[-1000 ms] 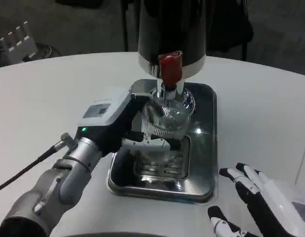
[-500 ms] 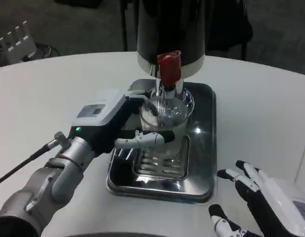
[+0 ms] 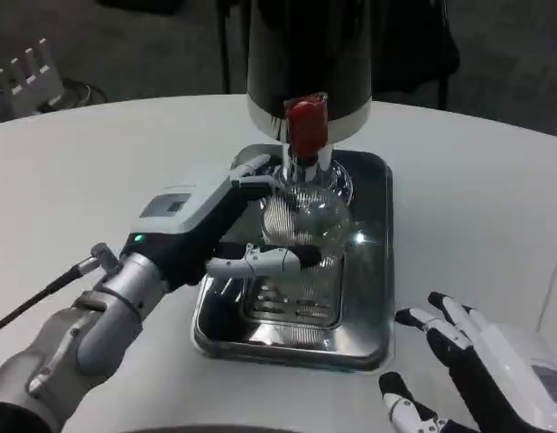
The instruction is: Grasp the cup under the faucet to collect the drink, then remove the cup.
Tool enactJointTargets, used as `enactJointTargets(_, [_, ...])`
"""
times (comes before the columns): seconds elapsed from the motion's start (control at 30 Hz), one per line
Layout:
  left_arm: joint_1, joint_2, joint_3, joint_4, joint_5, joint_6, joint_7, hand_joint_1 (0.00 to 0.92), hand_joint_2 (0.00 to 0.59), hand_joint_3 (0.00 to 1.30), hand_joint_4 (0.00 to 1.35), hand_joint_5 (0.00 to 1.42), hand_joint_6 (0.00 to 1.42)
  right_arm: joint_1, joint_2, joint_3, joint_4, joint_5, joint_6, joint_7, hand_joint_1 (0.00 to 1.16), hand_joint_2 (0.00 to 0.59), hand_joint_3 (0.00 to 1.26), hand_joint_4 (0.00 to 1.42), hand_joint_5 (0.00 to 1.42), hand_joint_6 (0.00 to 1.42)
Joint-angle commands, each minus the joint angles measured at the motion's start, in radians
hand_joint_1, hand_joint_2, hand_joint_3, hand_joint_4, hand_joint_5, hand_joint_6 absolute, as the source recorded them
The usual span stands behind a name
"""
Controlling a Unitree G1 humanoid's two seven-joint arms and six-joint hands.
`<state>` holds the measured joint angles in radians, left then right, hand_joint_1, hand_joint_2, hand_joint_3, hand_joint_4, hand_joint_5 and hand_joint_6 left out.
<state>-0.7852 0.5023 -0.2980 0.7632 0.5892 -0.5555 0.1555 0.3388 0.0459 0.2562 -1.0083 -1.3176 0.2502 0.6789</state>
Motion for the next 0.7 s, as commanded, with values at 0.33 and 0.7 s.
enactJointTargets(0.33, [0.105, 0.082, 0.076, -0.122, -0.075, -0.040, -0.063, 0.072, 0.055, 0.43, 0.00, 0.15, 0.44, -0.016, 0.035, 0.003, 0.026, 0.003, 0.000, -0.009, 0.27, 0.492, 0.17, 0.00, 0.01, 0.06])
enactJointTargets(0.7, [0.307, 0.107, 0.325, -0.353, -0.397, -0.045, -0.151, 0.000, 0.075, 0.27, 0.12, 0.24, 0.36, -0.044, 0.041, -0.005, 0.047, 0.012, 0.012, -0.015, 0.27, 0.494, 0.19, 0.00, 0.01, 0.06])
